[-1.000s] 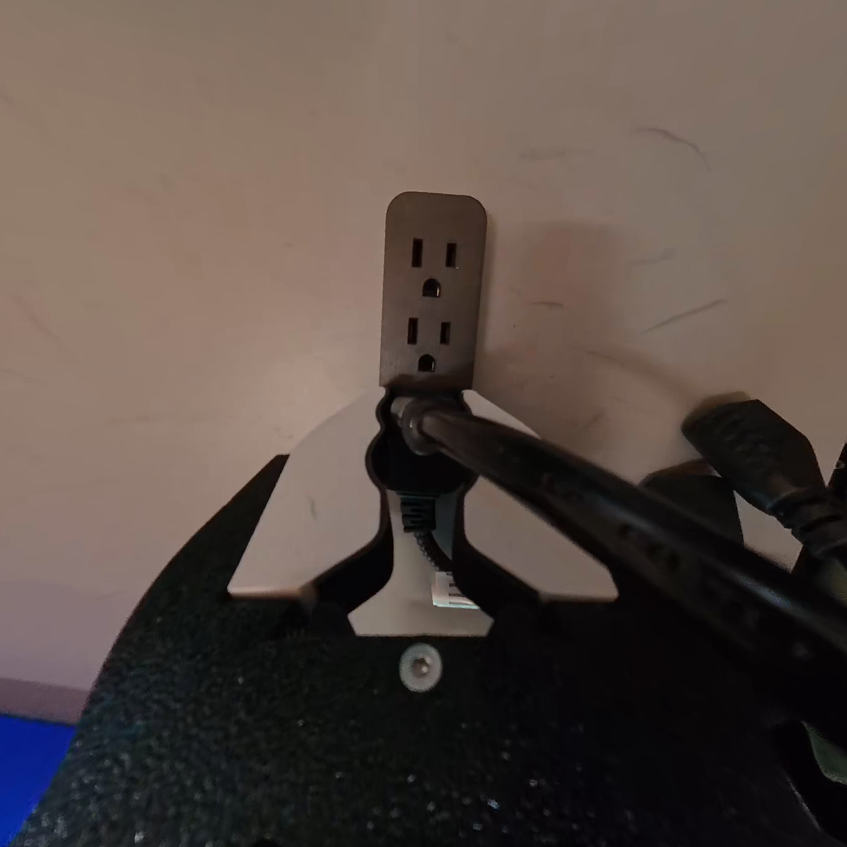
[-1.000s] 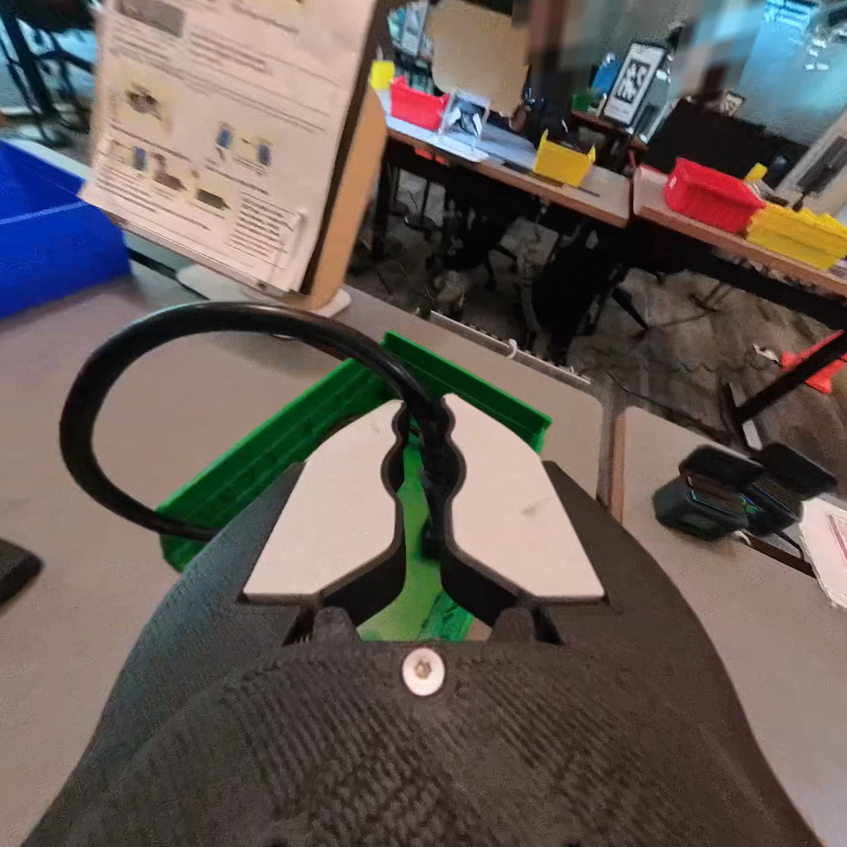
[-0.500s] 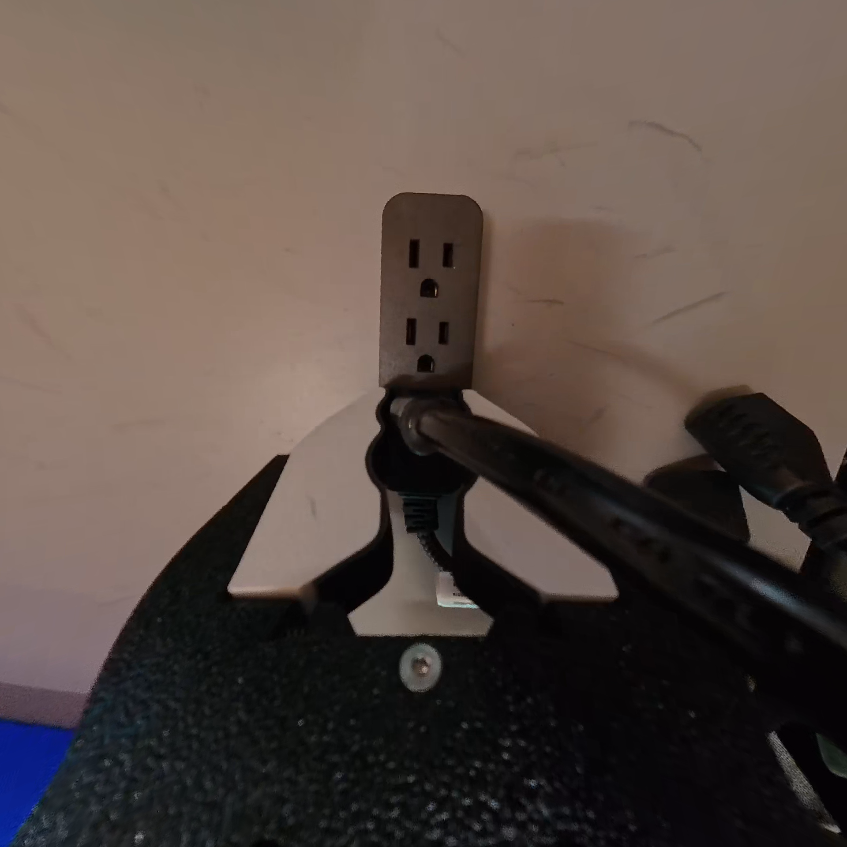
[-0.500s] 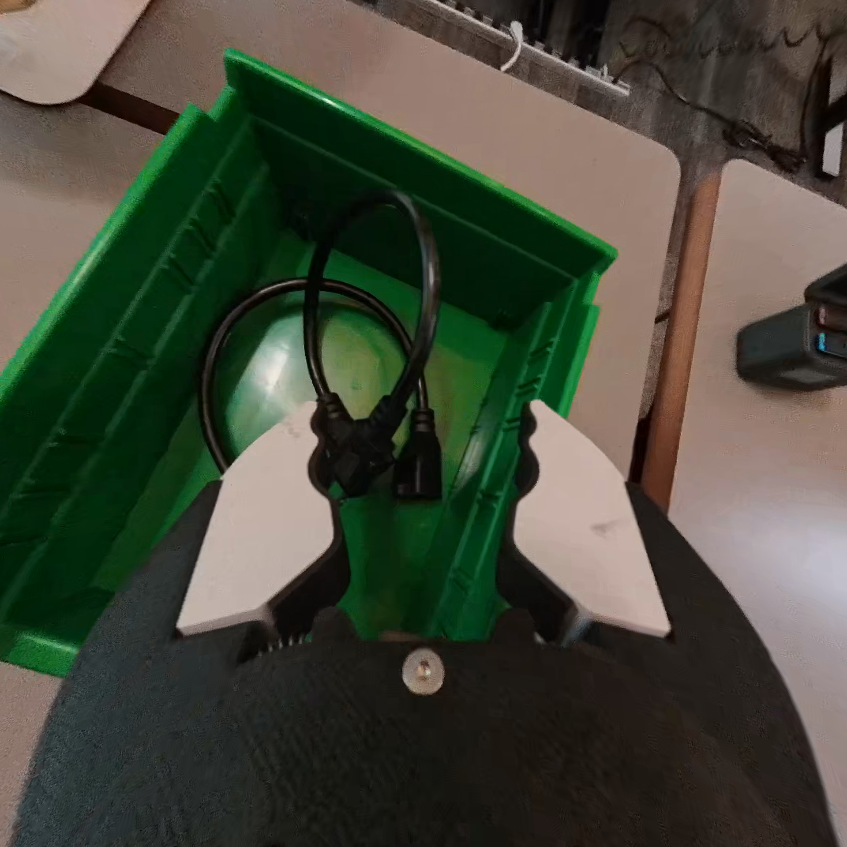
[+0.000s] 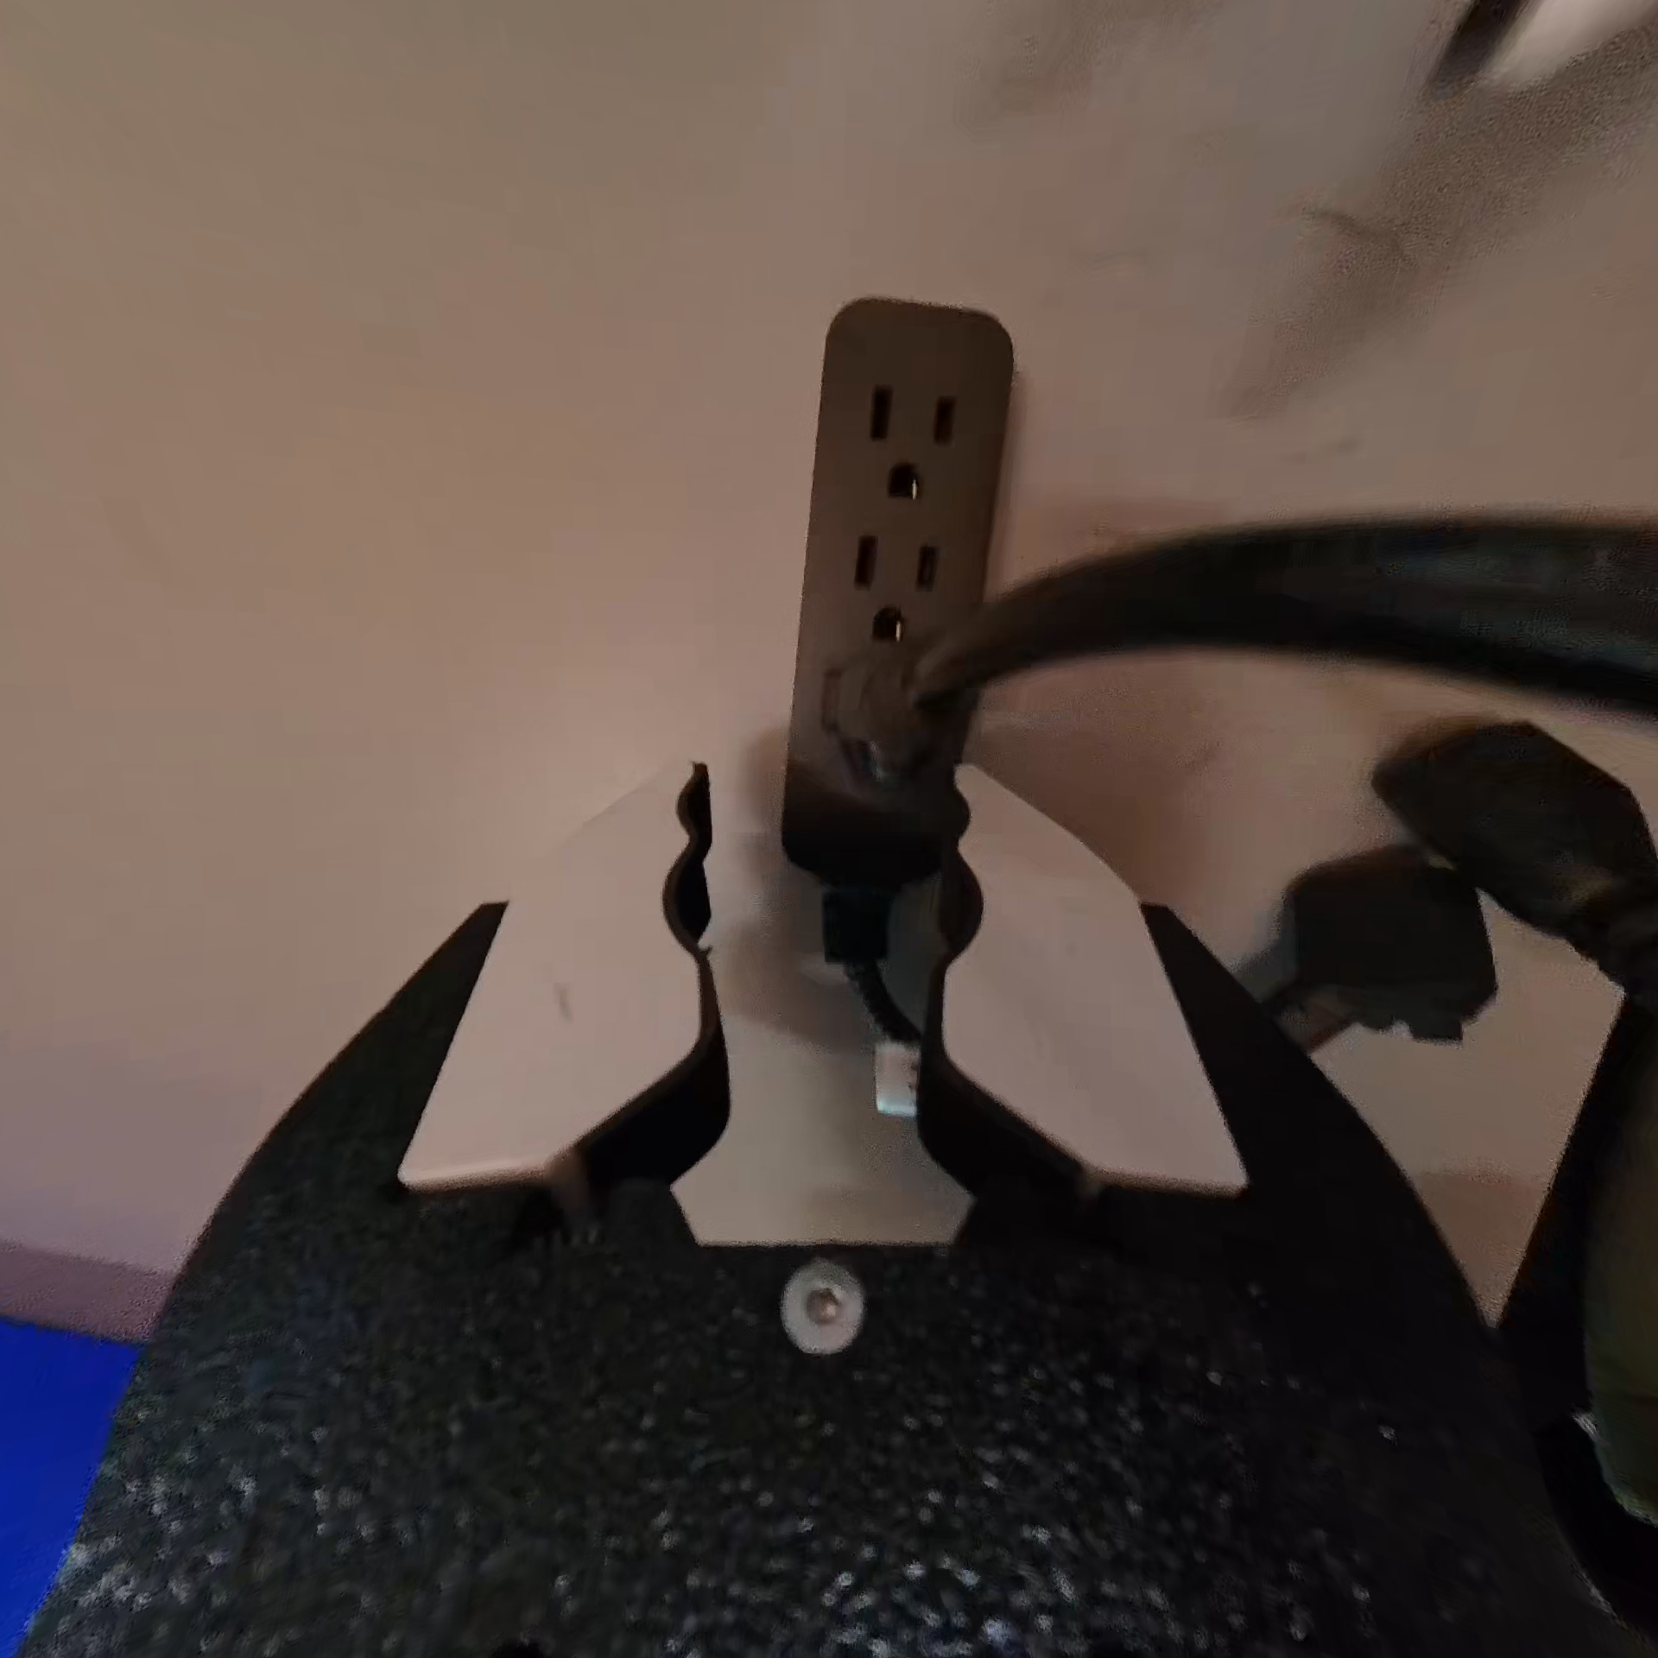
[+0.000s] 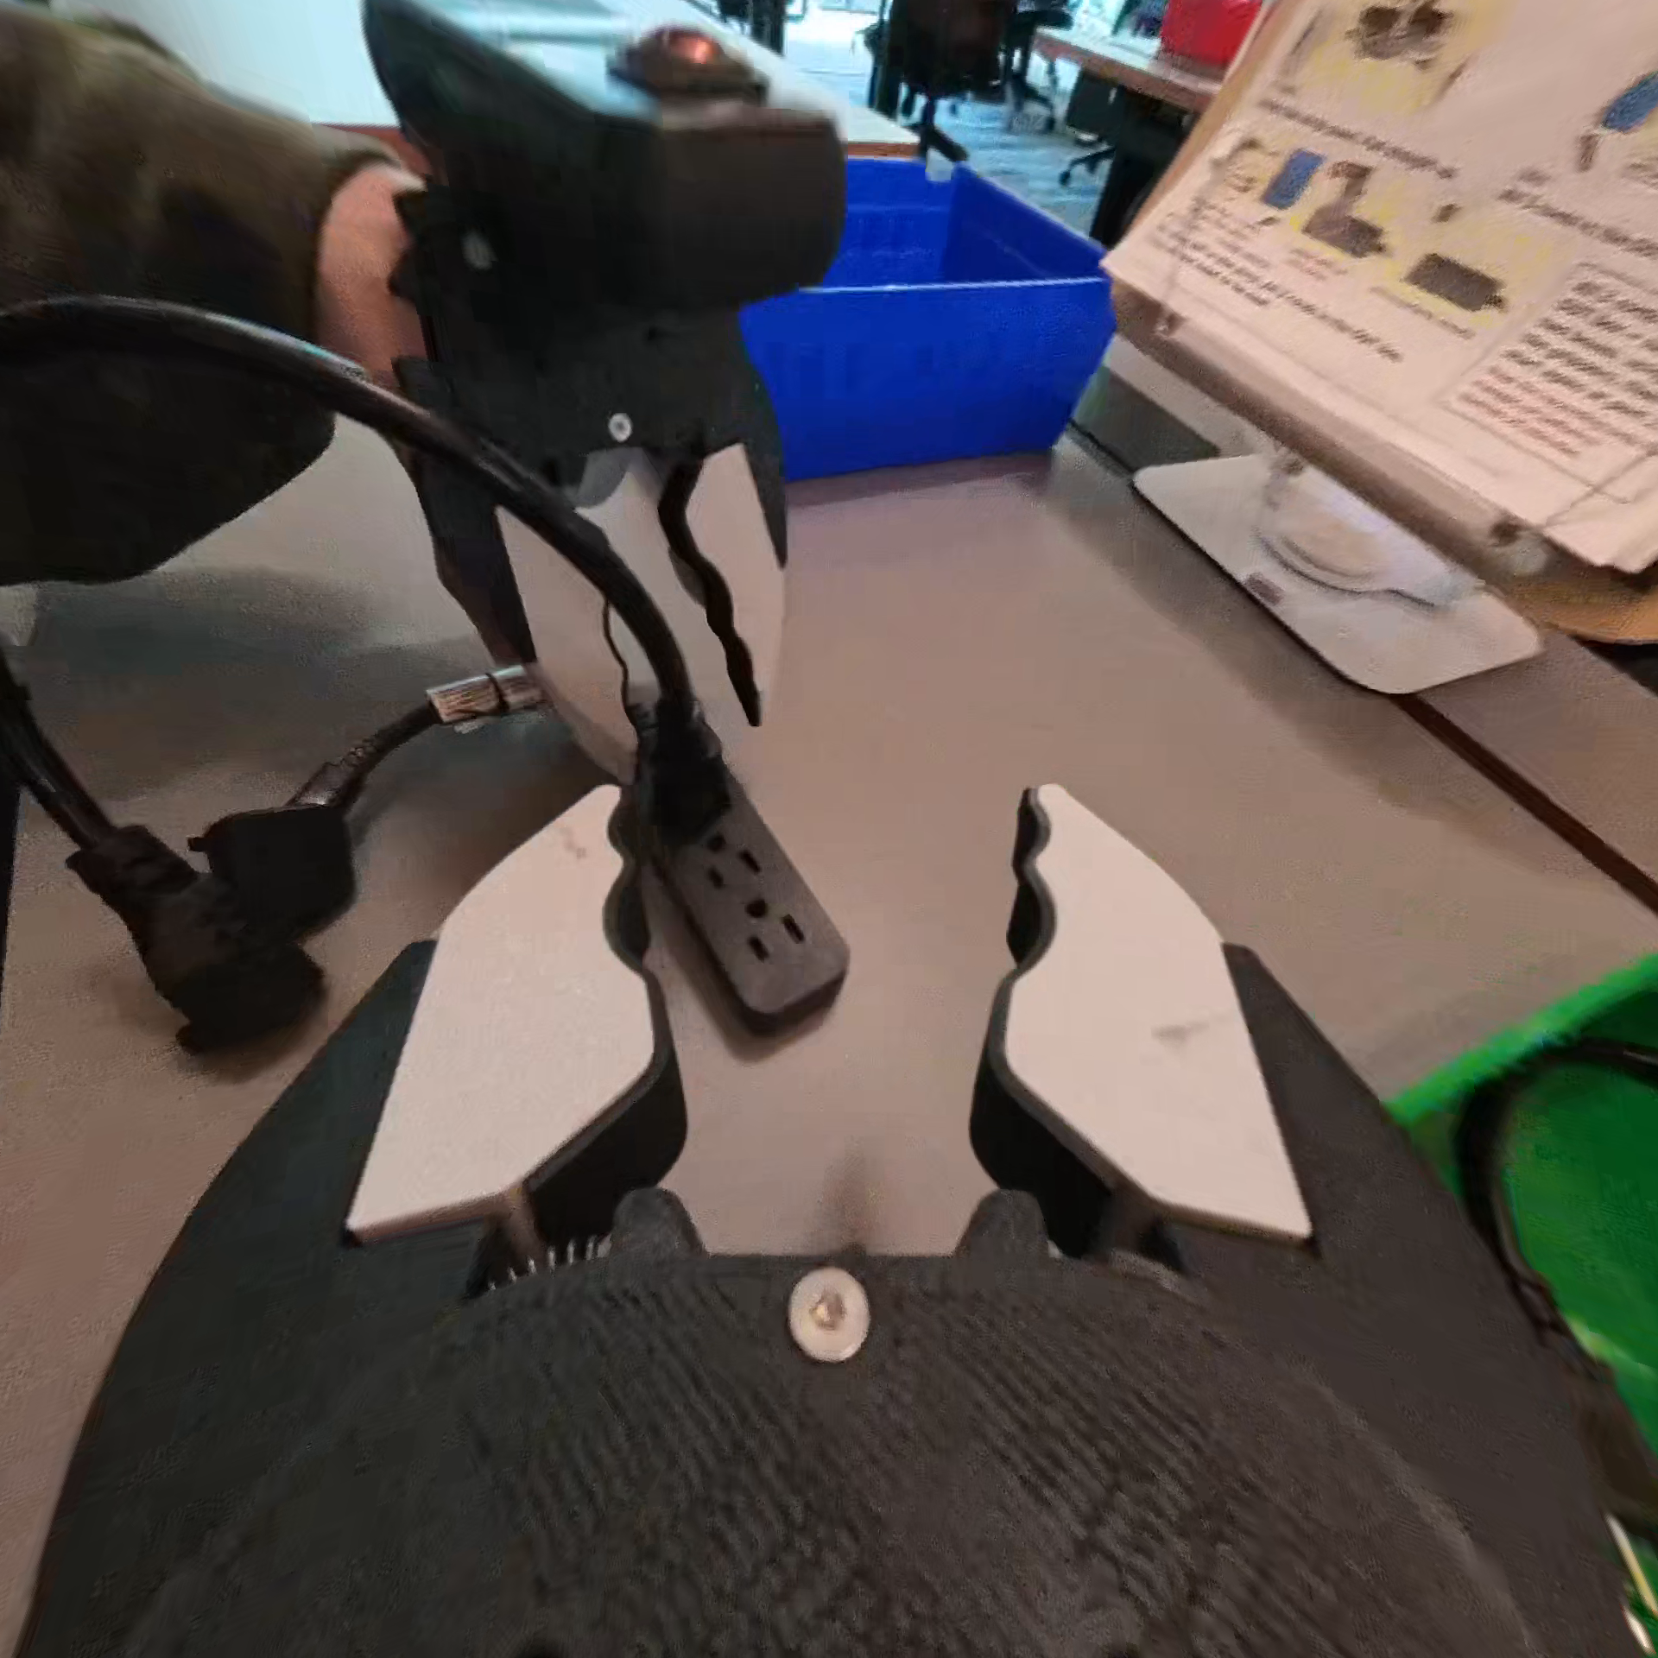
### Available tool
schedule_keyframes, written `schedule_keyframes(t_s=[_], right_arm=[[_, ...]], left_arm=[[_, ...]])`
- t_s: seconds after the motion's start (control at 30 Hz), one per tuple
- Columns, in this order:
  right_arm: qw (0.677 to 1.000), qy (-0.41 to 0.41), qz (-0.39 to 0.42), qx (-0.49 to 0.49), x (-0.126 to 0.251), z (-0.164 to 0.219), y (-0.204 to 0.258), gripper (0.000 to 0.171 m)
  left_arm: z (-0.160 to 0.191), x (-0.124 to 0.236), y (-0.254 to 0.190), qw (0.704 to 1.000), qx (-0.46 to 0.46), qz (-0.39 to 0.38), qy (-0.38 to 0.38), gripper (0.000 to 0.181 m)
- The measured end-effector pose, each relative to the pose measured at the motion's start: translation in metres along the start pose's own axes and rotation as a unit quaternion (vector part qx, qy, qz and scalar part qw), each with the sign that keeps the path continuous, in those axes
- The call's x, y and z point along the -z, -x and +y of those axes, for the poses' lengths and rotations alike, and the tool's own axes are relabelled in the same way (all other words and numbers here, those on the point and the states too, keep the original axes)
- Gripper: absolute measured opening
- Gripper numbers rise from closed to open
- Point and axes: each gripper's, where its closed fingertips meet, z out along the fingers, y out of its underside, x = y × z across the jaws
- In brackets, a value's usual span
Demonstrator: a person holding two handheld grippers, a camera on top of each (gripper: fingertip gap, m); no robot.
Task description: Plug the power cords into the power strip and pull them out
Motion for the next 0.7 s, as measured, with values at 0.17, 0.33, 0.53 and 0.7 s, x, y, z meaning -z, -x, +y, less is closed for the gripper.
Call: schedule_keyframes(t_s=[0.17, 0.33, 0.53, 0.7], right_arm=[[0.999, 0.018, -0.044, 0.008, -0.052, 0.014, 0.027, 0.051], [0.994, -0.004, -0.102, 0.025, -0.068, 0.004, 0.043, 0.021], [0.993, -0.011, -0.118, -0.003, -0.064, 0.008, 0.045, 0.018], [0.995, 0.006, -0.100, 0.011, -0.058, 0.022, 0.042, 0.020]], left_arm=[[0.013, 0.003, -0.010, 1.000, 0.001, 0.019, 0.003, 0.049], [0.014, -0.019, -0.011, 1.000, -0.017, 0.013, -0.007, 0.045], [0.003, -0.026, -0.008, 0.997, -0.054, 0.000, -0.056, 0.044], [0.003, -0.026, -0.009, 0.995, -0.084, 0.005, -0.048, 0.044]])
